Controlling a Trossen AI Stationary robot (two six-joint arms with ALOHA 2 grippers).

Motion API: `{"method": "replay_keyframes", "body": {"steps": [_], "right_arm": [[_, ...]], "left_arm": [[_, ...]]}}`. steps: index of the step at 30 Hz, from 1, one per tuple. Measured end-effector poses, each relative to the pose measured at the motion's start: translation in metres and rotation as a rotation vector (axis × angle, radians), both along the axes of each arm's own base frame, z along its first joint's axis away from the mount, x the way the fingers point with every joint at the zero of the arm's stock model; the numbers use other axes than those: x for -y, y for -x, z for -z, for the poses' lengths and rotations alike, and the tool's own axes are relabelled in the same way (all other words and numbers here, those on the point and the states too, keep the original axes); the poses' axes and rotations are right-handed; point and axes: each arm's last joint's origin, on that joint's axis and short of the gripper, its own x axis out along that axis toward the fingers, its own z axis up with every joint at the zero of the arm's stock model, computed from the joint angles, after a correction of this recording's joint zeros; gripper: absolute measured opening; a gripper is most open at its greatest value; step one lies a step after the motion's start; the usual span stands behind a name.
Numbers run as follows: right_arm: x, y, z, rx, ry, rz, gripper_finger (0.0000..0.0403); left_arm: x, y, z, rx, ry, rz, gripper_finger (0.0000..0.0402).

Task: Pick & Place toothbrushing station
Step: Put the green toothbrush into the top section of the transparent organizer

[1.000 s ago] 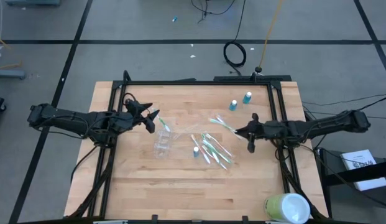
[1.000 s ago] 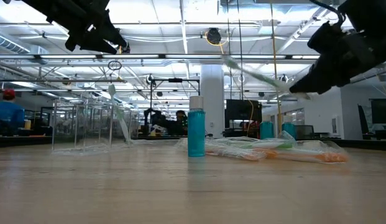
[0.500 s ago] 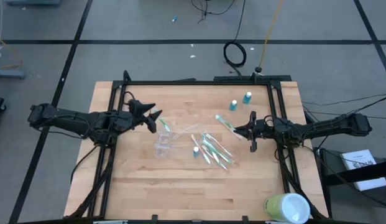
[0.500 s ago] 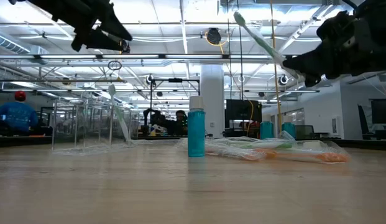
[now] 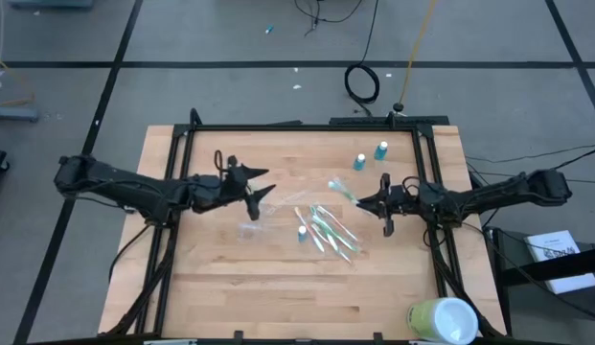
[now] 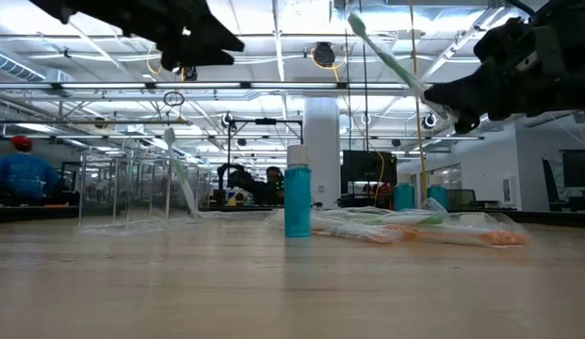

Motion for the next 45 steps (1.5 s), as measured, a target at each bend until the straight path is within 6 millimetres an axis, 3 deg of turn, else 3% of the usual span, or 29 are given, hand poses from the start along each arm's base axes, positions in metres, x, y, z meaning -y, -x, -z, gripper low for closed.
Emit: {"method": "replay_keyframes", "body": {"steps": [6, 14, 22, 35, 45], "right_arm": [[0.000, -0.006, 0.009, -0.073, -0.019, 0.001, 0.0018], [-0.001, -0.031, 0.003, -0.112, -0.004, -0.017, 0.0018], [-0.002, -0.044, -0.001, -0.014, 0.008, -0.053, 0.0018], [-0.004, -0.073, -0.003, -0.032, 0.024, -0.113, 0.0018], [-0.004, -0.077, -0.002, -0.041, 0.024, -0.130, 0.0018]], "left_arm": [[0.005, -0.023, 0.004, 0.130, -0.011, 0.104, 0.0237], [0.009, -0.044, 0.017, 0.205, -0.036, 0.167, 0.0237], [0.012, -0.046, 0.018, 0.238, -0.011, 0.258, 0.0237], [0.012, -0.052, 0.011, 0.265, 0.091, 0.250, 0.0237], [0.019, -0.052, 0.011, 0.248, 0.050, 0.343, 0.0237]]}}
